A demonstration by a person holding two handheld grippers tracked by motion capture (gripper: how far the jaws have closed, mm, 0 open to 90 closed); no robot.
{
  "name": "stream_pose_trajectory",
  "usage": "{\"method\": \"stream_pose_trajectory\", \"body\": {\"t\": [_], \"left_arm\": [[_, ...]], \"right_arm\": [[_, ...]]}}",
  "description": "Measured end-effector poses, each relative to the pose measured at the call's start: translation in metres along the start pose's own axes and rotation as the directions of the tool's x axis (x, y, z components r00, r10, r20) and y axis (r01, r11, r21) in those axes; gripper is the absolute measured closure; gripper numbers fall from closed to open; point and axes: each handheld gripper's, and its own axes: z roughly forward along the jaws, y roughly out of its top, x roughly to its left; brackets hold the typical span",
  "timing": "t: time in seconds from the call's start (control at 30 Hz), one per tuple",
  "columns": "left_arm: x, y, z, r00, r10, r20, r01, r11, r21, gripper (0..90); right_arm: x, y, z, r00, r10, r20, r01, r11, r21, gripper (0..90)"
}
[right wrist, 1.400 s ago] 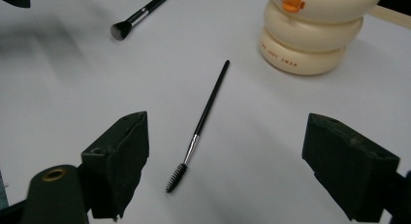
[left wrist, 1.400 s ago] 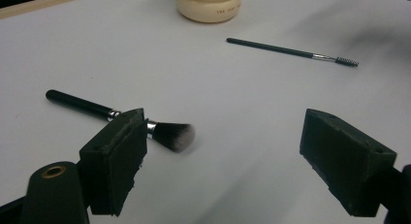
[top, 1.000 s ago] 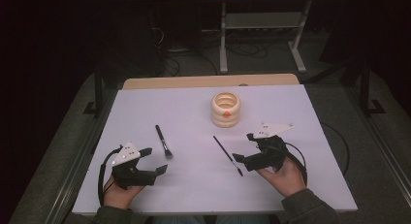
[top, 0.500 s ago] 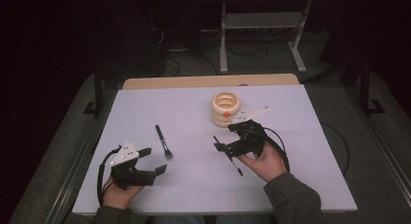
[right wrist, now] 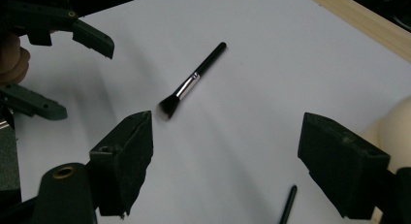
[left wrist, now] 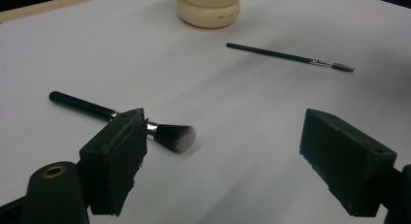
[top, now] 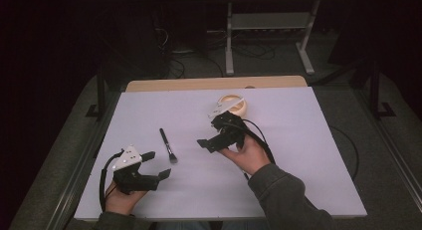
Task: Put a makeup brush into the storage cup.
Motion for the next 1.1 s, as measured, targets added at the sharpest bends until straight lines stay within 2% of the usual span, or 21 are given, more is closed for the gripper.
{"method": "stream_pose_trajectory", "body": {"t": [0.13,0.23,0.3,0.4,0.5,0.53,0.6,0.63,0.67,0.87,0.9,0.93,1.1], "left_arm": [[0.001,0.0,0.0,1.0,0.002,-0.003,-0.002,0.9999,-0.013,16.7],[0.001,0.0,-0.001,1.0,-0.01,-0.001,0.01,0.9999,-0.012,16.7],[0.001,0.0,-0.002,1.0,-0.001,-0.003,0.001,1.0,-0.003,16.7],[0.001,0.0,-0.002,1.0,0.004,-0.001,-0.004,1.0,-0.008,16.7],[0.0,0.0,-0.002,1.0,-0.007,-0.001,0.007,0.9999,-0.015,16.7],[0.001,0.0,-0.002,1.0,-0.007,0.0,0.007,0.9999,-0.016,16.7],[0.001,0.0,-0.002,0.9999,-0.014,0.003,0.014,0.9996,-0.023,16.7],[0.001,0.0,-0.002,0.9999,-0.016,0.003,0.016,0.9996,-0.025,16.7],[0.001,0.0,-0.002,1.0,0.001,0.001,-0.001,0.9998,-0.018,16.7],[-0.002,0.001,-0.001,1.0,-0.007,0.005,0.007,0.9998,-0.02,16.7],[0.0,0.001,-0.002,0.9999,0.016,0.004,-0.016,0.9997,-0.019,16.7],[-0.001,0.001,-0.002,1.0,0.001,0.006,-0.001,0.9998,-0.019,16.7],[-0.001,0.001,-0.003,1.0,-0.001,0.003,0.001,0.9999,-0.015,16.7]], "right_arm": [[0.003,0.01,0.014,0.9999,-0.013,0.0,0.013,1.0,0.006,20.9],[0.005,0.016,0.024,1.0,-0.008,-0.004,0.008,1.0,0.007,21.1],[0.005,0.017,0.028,0.9999,-0.011,-0.009,0.011,1.0,0.008,21.2],[0.007,0.02,0.046,0.9998,0.003,-0.021,-0.003,1.0,0.016,22.0],[0.007,0.02,0.05,0.9998,0.005,-0.022,-0.005,1.0,0.019,23.8],[0.008,0.022,0.058,0.9989,0.023,-0.042,-0.022,0.999,0.023,25.7],[0.009,0.024,0.069,0.9986,0.035,-0.039,-0.034,0.999,0.028,25.8],[0.009,0.024,0.069,0.9986,0.035,-0.039,-0.034,0.999,0.028,25.8],[0.009,0.025,0.073,0.9986,0.03,-0.043,-0.029,0.999,0.026,25.9],[0.011,0.03,0.093,0.9973,0.053,-0.05,-0.052,0.998,0.026,26.8],[0.012,0.031,0.099,0.9971,0.059,-0.049,-0.057,0.998,0.029,27.3],[0.012,0.031,0.099,0.9971,0.059,-0.049,-0.057,0.998,0.029,27.3],[0.013,0.034,0.112,0.9961,0.079,-0.041,-0.076,0.996,0.055,29.2]]}}
